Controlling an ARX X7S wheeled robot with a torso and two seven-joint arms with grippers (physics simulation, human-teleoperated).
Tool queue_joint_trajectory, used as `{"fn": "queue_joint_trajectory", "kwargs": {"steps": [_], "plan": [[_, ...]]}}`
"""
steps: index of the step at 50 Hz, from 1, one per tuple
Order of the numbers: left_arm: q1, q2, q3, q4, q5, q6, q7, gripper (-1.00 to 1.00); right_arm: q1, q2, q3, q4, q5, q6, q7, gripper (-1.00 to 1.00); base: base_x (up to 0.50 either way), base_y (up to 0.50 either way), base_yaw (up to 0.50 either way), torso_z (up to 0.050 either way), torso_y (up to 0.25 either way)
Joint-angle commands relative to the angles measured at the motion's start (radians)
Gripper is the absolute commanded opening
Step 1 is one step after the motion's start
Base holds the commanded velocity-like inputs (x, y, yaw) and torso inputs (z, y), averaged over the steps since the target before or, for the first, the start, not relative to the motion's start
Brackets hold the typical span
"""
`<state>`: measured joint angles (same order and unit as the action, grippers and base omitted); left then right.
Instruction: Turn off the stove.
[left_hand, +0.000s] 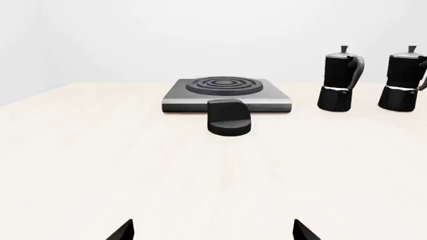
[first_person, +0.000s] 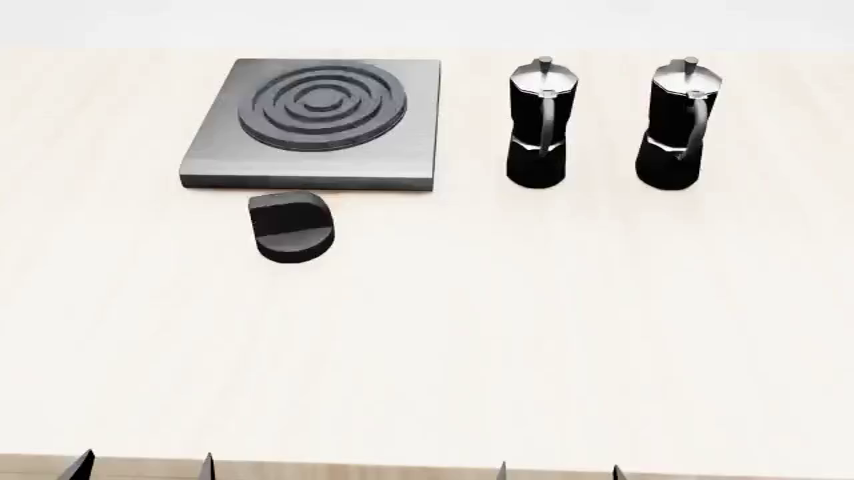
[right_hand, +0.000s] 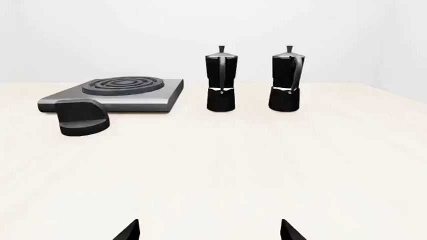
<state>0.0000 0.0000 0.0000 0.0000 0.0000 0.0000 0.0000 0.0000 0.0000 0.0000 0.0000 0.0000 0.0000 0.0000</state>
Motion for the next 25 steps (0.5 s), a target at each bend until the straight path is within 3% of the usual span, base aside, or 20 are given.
{"fn": "queue_joint_trajectory", "kwargs": {"steps": [1,21,22,25], "plan": [[-0.001,-0.016,0.017,0.002,-0.017,-0.001,-0.018,1.0,0.0,0.015,-0.019,0.0,0.015,-0.001,0.021,1.0,0.0,0.0,0.0,0.0,0.0],[-0.003,-0.059,0.072,0.004,-0.043,-0.025,-0.083,1.0,-0.002,0.058,-0.071,-0.006,0.058,-0.009,0.074,1.0,0.0,0.0,0.0,0.0,0.0],[-0.001,-0.009,0.013,0.0,0.005,0.0,-0.026,1.0,0.003,0.019,-0.028,0.019,-0.015,-0.046,0.064,1.0,0.0,0.0,0.0,0.0,0.0],[-0.026,-0.02,0.009,-0.044,-0.041,-0.028,-0.031,1.0,0.018,0.028,-0.04,0.051,0.016,-0.012,0.063,1.0,0.0,0.0,0.0,0.0,0.0]]}}
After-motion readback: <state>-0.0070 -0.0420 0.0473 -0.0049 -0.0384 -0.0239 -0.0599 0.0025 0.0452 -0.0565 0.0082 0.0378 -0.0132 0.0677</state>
